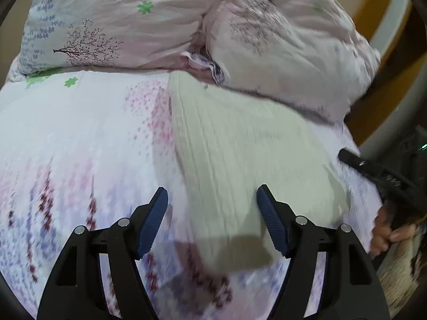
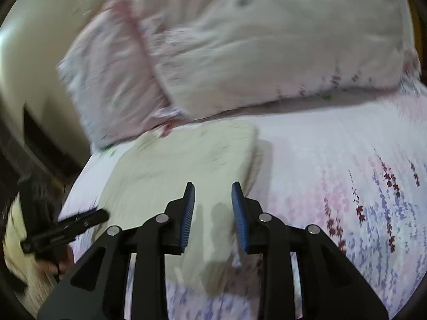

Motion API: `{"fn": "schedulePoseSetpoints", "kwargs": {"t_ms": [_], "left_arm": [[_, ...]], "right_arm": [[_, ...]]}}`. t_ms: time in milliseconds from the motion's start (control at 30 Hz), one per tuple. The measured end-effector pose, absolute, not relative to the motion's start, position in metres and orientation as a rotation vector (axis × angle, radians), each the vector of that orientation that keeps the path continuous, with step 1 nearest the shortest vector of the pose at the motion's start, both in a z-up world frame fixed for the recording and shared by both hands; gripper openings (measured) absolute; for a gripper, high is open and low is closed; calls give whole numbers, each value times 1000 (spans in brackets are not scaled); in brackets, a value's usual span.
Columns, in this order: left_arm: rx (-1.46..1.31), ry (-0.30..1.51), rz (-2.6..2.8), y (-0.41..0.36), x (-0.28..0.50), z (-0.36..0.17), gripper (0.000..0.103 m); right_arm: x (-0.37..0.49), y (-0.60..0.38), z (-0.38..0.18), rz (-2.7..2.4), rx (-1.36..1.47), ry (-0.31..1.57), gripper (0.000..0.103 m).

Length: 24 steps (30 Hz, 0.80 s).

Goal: Fold small clothes
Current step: 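Release the folded cardigan and pull both tools back from it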

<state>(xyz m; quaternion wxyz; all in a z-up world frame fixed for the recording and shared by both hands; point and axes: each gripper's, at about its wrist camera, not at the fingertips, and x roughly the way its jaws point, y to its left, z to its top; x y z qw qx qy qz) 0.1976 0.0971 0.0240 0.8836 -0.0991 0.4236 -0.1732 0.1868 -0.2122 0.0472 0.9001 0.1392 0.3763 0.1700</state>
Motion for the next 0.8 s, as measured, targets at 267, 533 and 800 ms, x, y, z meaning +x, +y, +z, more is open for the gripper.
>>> {"fn": "schedulePoseSetpoints", "kwargs": {"t_ms": [267,533,800], "left_arm": [[-160,873,-301,88,194,5,75],[-94,786,-281,94,140,25,88],[-80,848,-276,96,101,10,93]], "right_arm": [[180,-172,16,292,83,859,32],[129,-179,36,258,102,751,68],[87,-171,15,250,30,785,73]]}}
